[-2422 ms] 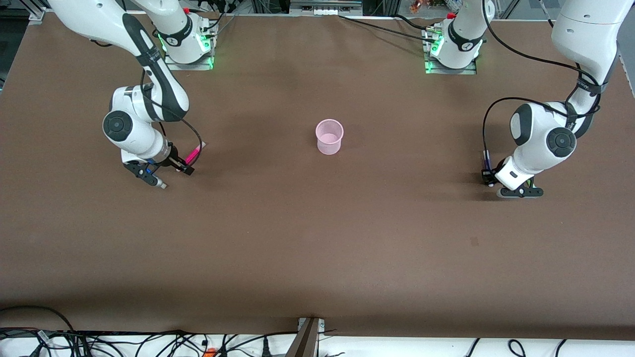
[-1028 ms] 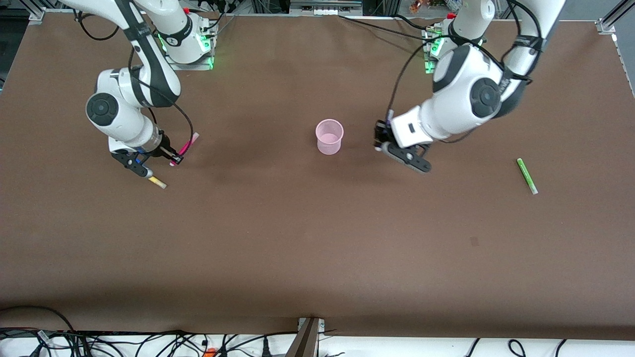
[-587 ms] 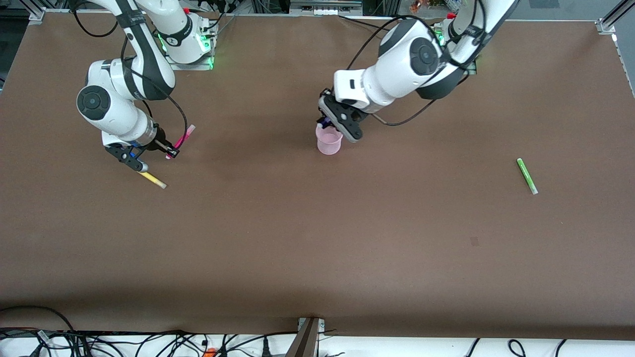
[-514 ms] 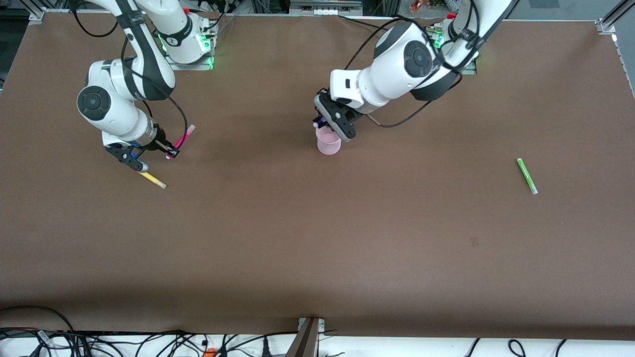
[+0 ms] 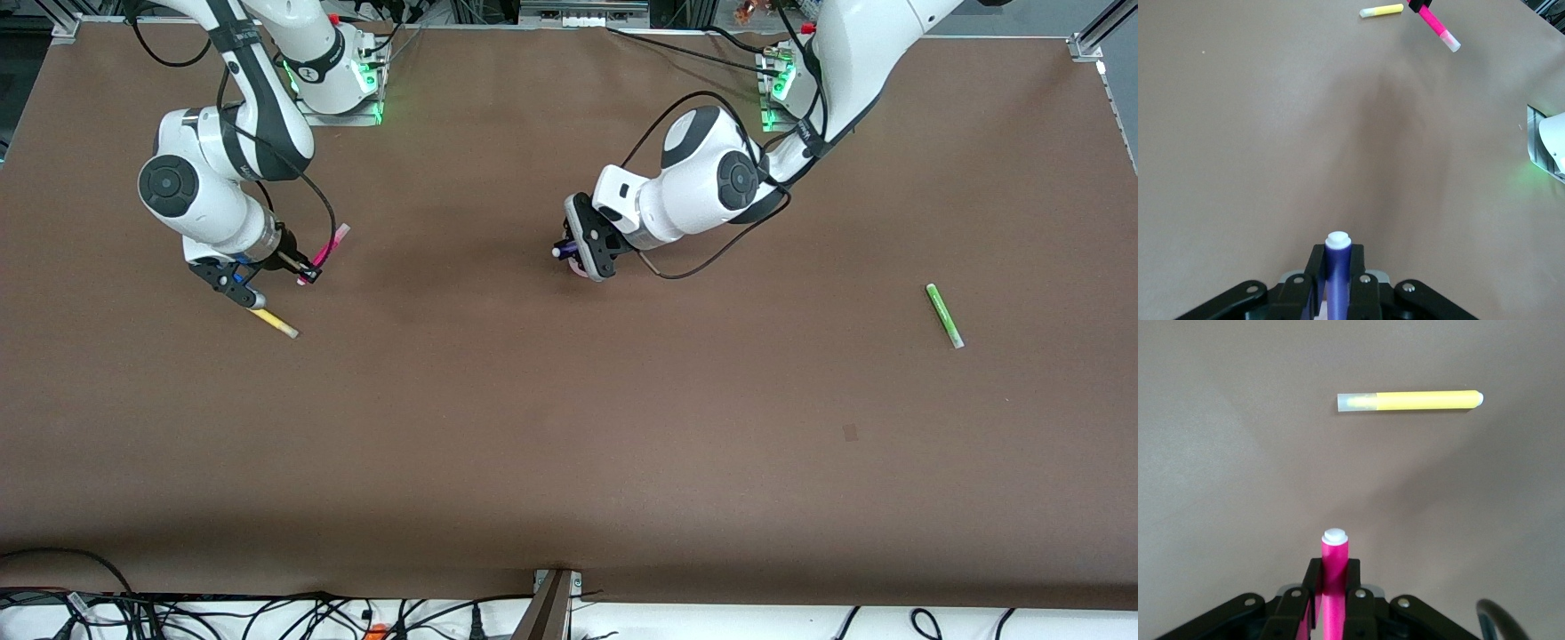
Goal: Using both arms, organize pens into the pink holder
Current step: 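Lower the blue marker into the pink cup and open the left gripper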
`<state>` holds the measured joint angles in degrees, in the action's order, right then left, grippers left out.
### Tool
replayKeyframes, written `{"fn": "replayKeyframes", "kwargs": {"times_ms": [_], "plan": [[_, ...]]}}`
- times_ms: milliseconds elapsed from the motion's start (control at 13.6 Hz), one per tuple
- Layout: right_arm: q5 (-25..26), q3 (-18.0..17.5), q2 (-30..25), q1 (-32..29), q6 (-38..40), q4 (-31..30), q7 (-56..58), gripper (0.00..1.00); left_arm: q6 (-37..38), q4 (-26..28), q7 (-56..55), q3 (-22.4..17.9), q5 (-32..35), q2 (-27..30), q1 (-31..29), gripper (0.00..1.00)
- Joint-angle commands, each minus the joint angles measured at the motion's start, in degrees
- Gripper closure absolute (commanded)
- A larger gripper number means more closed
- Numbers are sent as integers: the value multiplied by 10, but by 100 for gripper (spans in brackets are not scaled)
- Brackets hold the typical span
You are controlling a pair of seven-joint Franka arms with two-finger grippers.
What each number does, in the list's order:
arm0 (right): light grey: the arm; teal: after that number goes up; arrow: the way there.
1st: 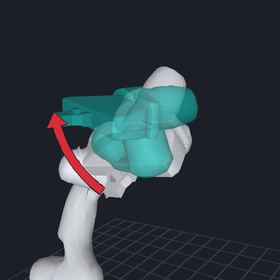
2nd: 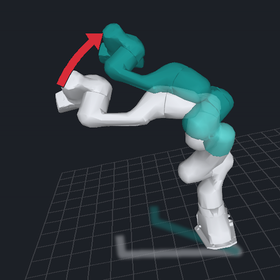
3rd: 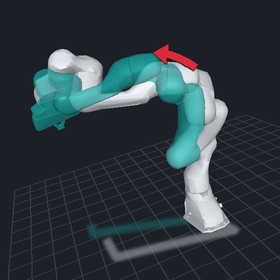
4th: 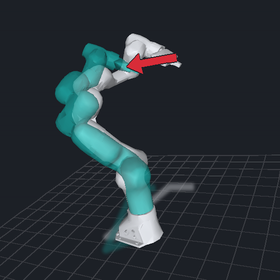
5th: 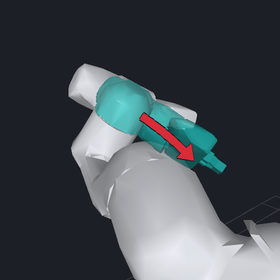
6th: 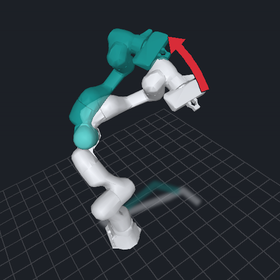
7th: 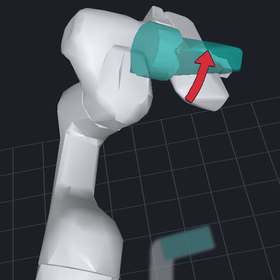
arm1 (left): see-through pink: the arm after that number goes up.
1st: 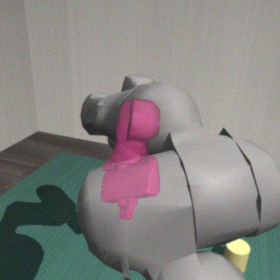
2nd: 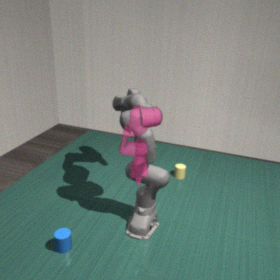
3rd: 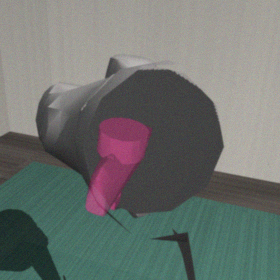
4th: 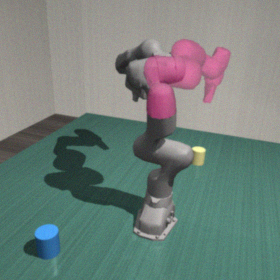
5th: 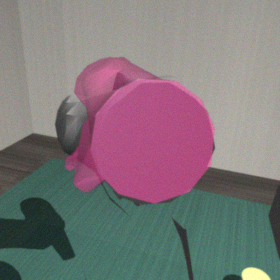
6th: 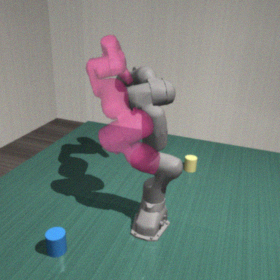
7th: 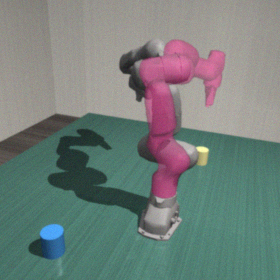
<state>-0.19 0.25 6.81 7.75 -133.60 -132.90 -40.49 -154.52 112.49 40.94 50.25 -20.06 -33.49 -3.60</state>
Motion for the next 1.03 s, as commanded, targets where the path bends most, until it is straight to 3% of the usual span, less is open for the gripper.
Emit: {"fn": "replayKeyframes", "kwargs": {"times_ms": [0,220,294,367,734,954], "plan": [[4,4,-18,3,5,0,2,100,-25,-3,16,4,-9,-16,11,100],[3,-1,-31,3,43,14,-4,100,-25,11,16,5,-9,-16,13,100],[3,-1,-32,3,67,28,-4,100,-26,12,15,5,-9,-14,14,36],[3,-1,-32,4,89,42,-3,100,-25,19,13,8,-9,-9,12,0],[3,-2,-32,4,112,54,-6,100,11,11,-20,28,-10,7,-23,0],[3,-41,-36,4,161,90,-77,100,198,-40,-35,81,-9,9,-140,0]]}}
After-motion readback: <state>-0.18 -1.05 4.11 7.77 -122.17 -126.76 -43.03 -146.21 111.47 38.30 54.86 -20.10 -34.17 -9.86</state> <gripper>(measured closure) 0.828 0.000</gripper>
